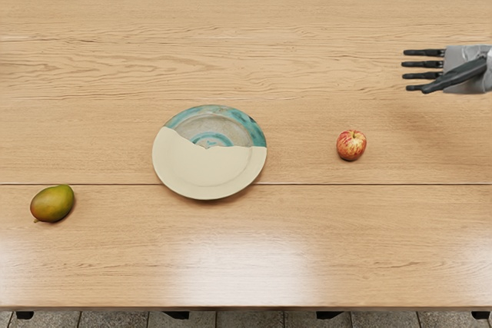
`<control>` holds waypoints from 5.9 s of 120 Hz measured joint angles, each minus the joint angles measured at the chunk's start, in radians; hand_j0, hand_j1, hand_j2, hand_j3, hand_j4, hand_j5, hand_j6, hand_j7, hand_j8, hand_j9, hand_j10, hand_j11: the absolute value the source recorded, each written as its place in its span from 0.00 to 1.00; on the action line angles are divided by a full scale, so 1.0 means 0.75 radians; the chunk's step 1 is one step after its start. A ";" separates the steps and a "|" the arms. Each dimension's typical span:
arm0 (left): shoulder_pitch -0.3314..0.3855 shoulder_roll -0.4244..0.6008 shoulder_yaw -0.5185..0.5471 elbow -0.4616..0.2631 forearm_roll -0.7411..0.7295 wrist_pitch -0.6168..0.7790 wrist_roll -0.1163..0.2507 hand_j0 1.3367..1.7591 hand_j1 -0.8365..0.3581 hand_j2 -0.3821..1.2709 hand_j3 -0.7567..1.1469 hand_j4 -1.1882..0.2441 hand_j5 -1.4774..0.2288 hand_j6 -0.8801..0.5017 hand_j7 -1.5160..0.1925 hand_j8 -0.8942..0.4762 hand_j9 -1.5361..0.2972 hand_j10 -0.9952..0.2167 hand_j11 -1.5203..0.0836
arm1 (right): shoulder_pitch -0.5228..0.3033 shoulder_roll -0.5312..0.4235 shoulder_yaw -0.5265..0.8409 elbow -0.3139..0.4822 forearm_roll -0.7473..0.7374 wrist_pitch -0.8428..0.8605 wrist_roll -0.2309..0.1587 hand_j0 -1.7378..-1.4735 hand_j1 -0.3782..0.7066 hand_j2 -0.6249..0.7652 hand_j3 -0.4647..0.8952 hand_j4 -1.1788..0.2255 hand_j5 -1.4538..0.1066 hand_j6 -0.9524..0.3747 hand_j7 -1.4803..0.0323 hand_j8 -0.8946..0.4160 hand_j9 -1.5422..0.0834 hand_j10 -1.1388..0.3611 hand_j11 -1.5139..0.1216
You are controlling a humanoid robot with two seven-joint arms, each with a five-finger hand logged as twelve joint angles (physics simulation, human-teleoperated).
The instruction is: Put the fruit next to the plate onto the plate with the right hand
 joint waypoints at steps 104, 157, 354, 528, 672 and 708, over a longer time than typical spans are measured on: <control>0.000 0.000 -0.001 0.000 0.000 0.000 0.000 0.76 0.99 0.23 0.40 0.83 0.87 0.64 0.89 0.65 0.84 0.82 0.95 | 0.813 -0.014 -0.883 1.053 -0.679 -0.329 0.000 0.30 0.03 0.45 0.34 0.84 0.93 0.72 0.98 0.68 0.95 0.76 0.93; 0.000 0.000 -0.001 0.000 0.000 0.000 0.000 0.76 0.99 0.23 0.40 0.83 0.87 0.64 0.89 0.65 0.84 0.82 0.95 | 0.689 0.152 -1.010 1.261 -1.219 -1.086 0.000 0.30 0.03 0.45 0.34 0.84 0.93 0.72 0.98 0.68 0.95 0.76 0.93; 0.000 0.000 -0.001 0.000 0.000 0.000 0.000 0.76 0.99 0.23 0.40 0.83 0.87 0.64 0.89 0.65 0.84 0.82 0.95 | 0.266 0.241 -1.032 1.226 -1.655 -1.621 0.000 0.30 0.40 0.40 0.34 0.60 0.65 0.46 0.69 0.43 0.68 0.54 0.66; 0.000 0.000 -0.001 0.000 0.000 0.000 0.000 0.76 0.99 0.23 0.40 0.83 0.87 0.64 0.89 0.65 0.84 0.82 0.95 | 0.261 0.296 -1.056 1.207 -1.658 -1.620 -0.001 0.32 0.59 0.57 0.34 0.39 0.41 0.38 0.44 0.38 0.44 0.34 0.42; 0.000 0.000 -0.001 0.000 0.000 0.000 0.000 0.76 0.99 0.23 0.40 0.83 0.87 0.64 0.89 0.65 0.84 0.82 0.95 | 0.797 0.748 -1.056 1.171 -1.218 -1.540 0.001 0.30 0.62 0.61 0.34 0.42 0.36 0.39 0.43 0.40 0.40 0.36 0.38; 0.000 0.000 -0.001 0.000 0.000 0.000 0.000 0.76 0.99 0.23 0.40 0.83 0.87 0.64 0.89 0.65 0.84 0.82 0.95 | 0.804 0.886 -1.052 1.117 -1.194 -1.555 0.000 0.31 0.61 0.60 0.34 0.41 0.36 0.39 0.43 0.40 0.41 0.36 0.39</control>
